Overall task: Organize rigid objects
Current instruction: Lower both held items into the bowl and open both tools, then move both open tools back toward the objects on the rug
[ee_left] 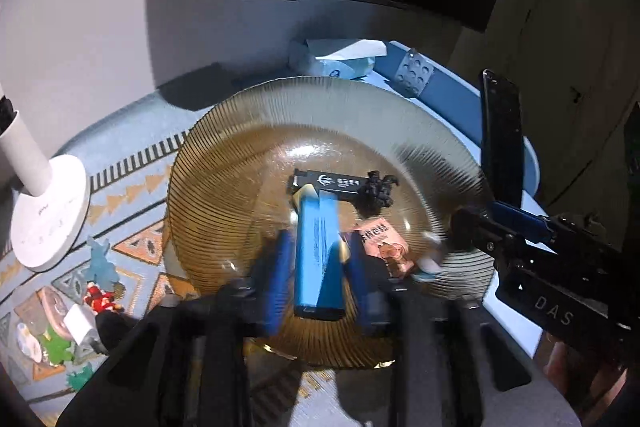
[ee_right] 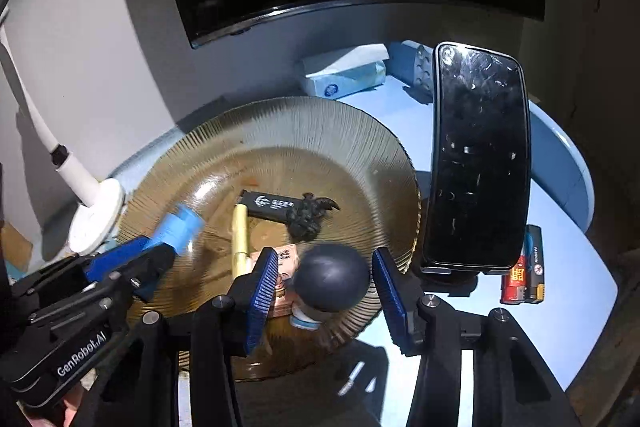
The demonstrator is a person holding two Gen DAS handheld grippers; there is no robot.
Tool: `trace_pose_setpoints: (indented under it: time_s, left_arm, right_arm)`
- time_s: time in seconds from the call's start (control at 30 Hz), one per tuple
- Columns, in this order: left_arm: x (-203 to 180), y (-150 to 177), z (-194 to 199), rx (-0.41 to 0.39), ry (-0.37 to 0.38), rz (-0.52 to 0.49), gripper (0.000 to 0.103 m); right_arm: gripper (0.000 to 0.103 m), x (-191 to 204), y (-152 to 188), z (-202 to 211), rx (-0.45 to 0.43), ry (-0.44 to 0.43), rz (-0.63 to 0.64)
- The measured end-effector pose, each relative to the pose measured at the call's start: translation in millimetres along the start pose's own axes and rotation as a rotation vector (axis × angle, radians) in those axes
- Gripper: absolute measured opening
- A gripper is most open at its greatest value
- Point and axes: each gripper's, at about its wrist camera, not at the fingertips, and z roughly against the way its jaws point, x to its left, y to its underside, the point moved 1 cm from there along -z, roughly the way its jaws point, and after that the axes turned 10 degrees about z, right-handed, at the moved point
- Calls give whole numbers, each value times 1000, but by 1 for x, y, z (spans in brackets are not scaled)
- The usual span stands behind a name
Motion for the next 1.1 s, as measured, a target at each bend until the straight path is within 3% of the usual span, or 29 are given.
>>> trace_pose_setpoints:
  time_s: [0.23,0.37,0.57,0.7,0.77,0.93,1.1]
  left_arm:
    - [22,-4,80,-157,1,22,42]
    - [44,7,136,-255,-14,60,42]
    - [90,37,214,-372,-72,153,44]
    - [124,62,249,-428,-117,229,66]
    - [142,78,261,-452,-154,257,67]
    - [190,119,246,-390,-254,353,67]
    - [238,160,196,-260,-395,407,67]
  right_arm:
    - [59,-15,-5,56,-144,6,-65]
    - [60,-9,-2,81,-194,-12,-64]
    - [61,40,3,106,-237,-104,17]
    - [61,91,13,111,-235,-179,102]
    - [62,117,22,105,-216,-230,142]
    - [62,176,61,67,-150,-337,240]
    - [62,218,103,23,-66,-397,311]
